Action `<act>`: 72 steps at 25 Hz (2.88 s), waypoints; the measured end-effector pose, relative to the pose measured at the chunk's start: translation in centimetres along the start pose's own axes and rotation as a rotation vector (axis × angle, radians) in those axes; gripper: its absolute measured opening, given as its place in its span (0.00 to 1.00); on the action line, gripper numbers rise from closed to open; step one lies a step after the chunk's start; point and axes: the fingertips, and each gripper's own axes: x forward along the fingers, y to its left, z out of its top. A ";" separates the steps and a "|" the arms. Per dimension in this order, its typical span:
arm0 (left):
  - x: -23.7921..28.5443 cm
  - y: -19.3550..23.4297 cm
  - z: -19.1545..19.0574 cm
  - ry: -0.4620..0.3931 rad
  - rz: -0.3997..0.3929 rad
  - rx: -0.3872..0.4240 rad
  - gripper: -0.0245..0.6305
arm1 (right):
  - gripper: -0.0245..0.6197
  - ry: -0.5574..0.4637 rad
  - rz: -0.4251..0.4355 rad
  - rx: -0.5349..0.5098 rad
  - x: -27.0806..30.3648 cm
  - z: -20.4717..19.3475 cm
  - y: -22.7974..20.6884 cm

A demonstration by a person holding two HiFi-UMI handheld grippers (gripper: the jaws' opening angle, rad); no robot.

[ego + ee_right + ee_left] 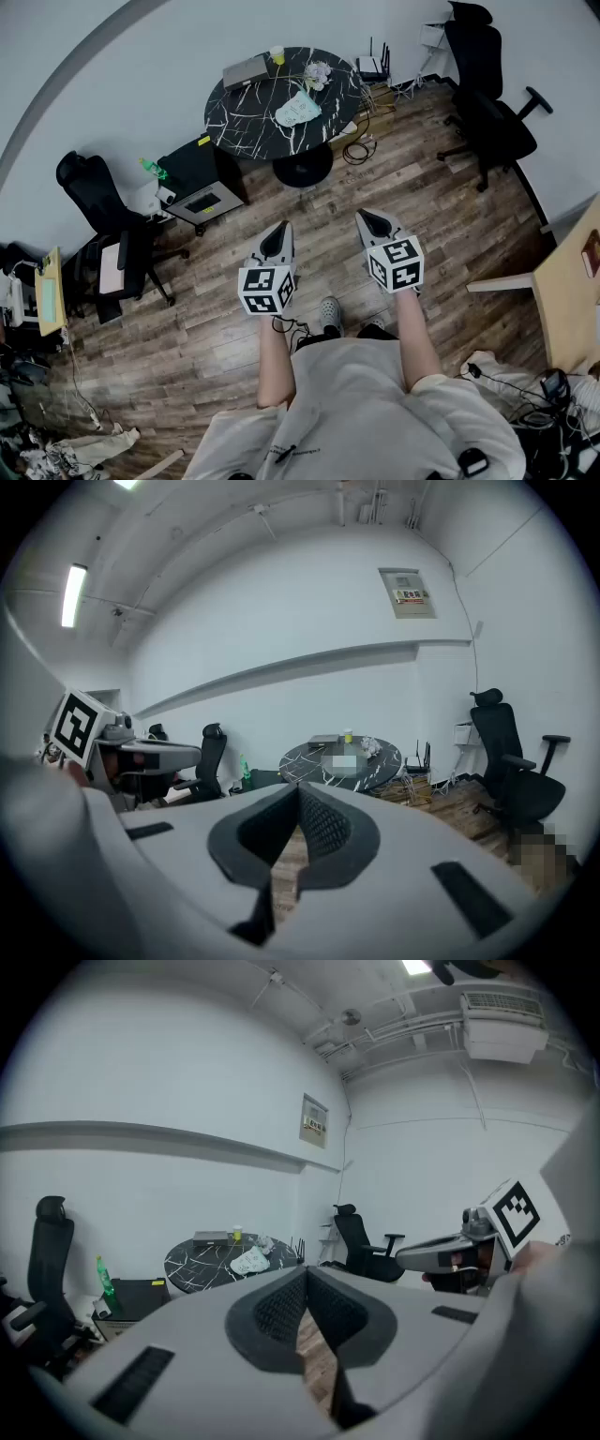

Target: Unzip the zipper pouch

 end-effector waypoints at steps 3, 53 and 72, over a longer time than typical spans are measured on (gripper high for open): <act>-0.7 -1.0 -0.2 -0.015 -0.009 0.003 0.07 | 0.04 0.002 0.006 -0.009 -0.8 -0.5 0.1; 8.0 12.1 -2.1 0.013 -0.017 -0.057 0.25 | 0.33 0.085 0.009 0.114 10.8 -1.4 -3.1; 27.2 16.7 6.2 -0.012 0.081 -0.140 0.25 | 0.33 0.130 0.208 0.124 28.3 7.1 -18.1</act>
